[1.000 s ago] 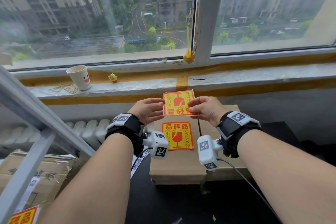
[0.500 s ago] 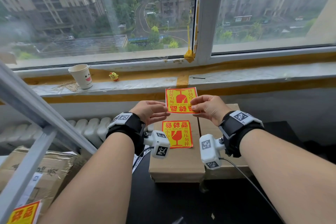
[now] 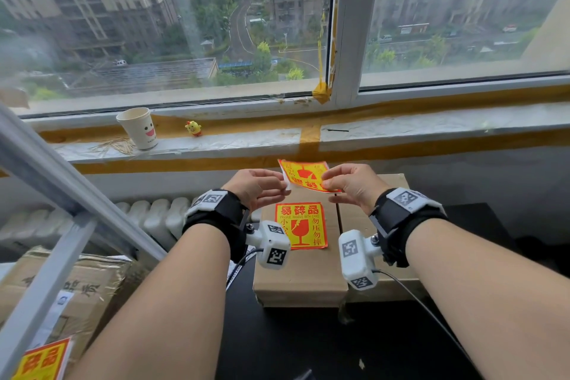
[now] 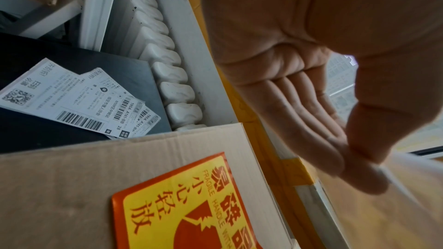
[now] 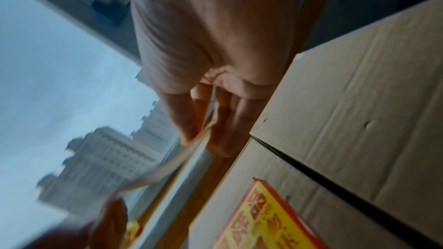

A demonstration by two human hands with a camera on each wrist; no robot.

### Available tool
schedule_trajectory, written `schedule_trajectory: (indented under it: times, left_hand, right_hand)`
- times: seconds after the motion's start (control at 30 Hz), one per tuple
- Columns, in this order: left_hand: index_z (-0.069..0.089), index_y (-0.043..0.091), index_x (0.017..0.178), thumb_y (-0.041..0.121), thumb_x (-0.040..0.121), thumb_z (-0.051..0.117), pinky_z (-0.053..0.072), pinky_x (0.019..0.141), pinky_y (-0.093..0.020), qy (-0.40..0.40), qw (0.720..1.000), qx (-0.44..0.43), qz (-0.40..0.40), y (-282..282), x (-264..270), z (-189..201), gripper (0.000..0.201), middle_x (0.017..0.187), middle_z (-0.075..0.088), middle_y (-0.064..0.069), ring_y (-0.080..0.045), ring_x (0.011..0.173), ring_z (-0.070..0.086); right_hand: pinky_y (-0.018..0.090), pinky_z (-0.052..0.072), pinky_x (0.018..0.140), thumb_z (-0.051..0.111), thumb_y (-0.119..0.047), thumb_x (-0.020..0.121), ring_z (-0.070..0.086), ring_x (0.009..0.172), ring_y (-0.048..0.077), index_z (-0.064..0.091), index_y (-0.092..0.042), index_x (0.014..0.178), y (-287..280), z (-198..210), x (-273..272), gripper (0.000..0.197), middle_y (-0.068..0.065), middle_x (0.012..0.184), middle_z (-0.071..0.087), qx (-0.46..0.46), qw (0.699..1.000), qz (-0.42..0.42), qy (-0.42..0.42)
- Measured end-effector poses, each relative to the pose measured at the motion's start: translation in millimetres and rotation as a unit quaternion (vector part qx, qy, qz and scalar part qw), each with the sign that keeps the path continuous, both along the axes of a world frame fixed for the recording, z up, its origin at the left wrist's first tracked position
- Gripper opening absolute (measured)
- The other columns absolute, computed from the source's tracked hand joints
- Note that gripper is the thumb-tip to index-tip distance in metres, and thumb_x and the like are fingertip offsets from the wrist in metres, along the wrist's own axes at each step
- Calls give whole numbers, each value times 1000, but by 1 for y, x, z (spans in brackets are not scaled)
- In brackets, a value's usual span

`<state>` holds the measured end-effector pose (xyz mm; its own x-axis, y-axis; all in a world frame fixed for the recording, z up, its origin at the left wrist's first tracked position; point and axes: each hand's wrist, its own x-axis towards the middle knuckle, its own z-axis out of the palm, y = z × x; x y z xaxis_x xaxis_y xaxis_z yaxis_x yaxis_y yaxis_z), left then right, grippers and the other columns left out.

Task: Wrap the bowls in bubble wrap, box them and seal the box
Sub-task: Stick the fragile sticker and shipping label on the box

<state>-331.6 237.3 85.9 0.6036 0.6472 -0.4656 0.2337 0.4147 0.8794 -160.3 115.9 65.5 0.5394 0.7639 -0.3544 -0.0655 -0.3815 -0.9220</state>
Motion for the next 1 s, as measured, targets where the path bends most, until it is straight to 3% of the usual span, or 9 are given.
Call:
schedule_trajectory:
  times: [0.03, 0.1, 0.17, 0.3, 0.5, 0.6, 0.73, 0.9, 1.0]
  left_hand:
    - [64, 1, 89, -8, 84, 63, 59, 58, -25, -3, 1000, 3, 0, -1, 1, 0, 11, 75, 72, -14, -22, 67, 73]
    - [64, 1, 89, -9, 83, 64, 59, 60, -25, -2, 1000, 8, -6, -2, 5, 0, 12, 74, 72, -14, -22, 67, 73]
    - [65, 1, 90, -10, 83, 63, 60, 61, -26, -2, 1000, 12, -16, -3, 8, 1, 14, 76, 72, -15, -22, 67, 72]
    - [65, 3, 88, -12, 82, 63, 60, 63, -26, 10, 999, 19, -35, -5, 14, 1, 15, 74, 72, -13, -21, 66, 72]
    - [66, 1, 97, 7, 89, 65, 60, 68, -28, 10, 999, 8, -37, -6, 19, -3, 11, 81, 74, -15, -20, 71, 73]
    - [65, 1, 100, 18, 87, 69, 60, 69, -27, 6, 999, 13, -35, -5, 21, -6, 21, 84, 74, -14, -20, 74, 73]
    - [64, 2, 98, 10, 87, 68, 60, 64, -27, 19, 999, 32, -17, -5, 22, -7, 14, 72, 73, -10, -18, 65, 72]
    - [59, 8, 90, 4, 94, 56, 56, 83, -38, 57, 996, 62, -40, 1, 22, -10, 6, 86, 71, -11, -22, 78, 69]
    - [57, 7, 92, 5, 94, 41, 56, 77, -35, 53, 997, 37, -38, 2, 19, -7, 16, 85, 68, -12, -22, 76, 67]
  right_hand:
    - [38, 54, 88, 69, -16, 88, 60, 104, 21, 70, -14, 96, 0, 1, -3, 8, 7, 113, 65, -23, 998, 29, -58]
    - [36, 44, 92, 66, -42, 88, 53, 106, 15, 71, -17, 108, 2, 2, -8, 32, -3, 110, 62, -50, 984, 85, -146]
    - [33, 43, 88, 64, -52, 85, 53, 104, 14, 70, -15, 112, 6, 7, -14, 46, -4, 109, 62, -39, 983, 111, -143]
    - [35, 58, 78, 71, -42, 84, 71, 88, 18, 71, -10, 99, 10, 13, -19, 35, 6, 95, 74, -6, 990, 110, -85]
    - [28, 60, 70, 73, -11, 84, 72, 81, 21, 73, -5, 93, 9, 13, -17, 11, 12, 87, 74, 35, 988, 99, -116]
    - [24, 58, 66, 74, -10, 83, 71, 82, 22, 74, -5, 90, 9, 13, -20, 9, 10, 86, 72, 37, 983, 93, -154]
    - [34, 57, 77, 75, -18, 82, 66, 85, 17, 76, -12, 87, 12, 12, -22, 7, 3, 86, 72, 27, 969, 125, -211]
    - [29, 50, 84, 69, -25, 88, 60, 108, 17, 65, -15, 115, 12, 7, -12, 29, 3, 116, 64, 20, 971, 32, -234]
    - [37, 47, 97, 64, -29, 91, 51, 123, 23, 45, -17, 139, 8, 5, 1, 53, 8, 137, 50, -30, 982, -28, -182]
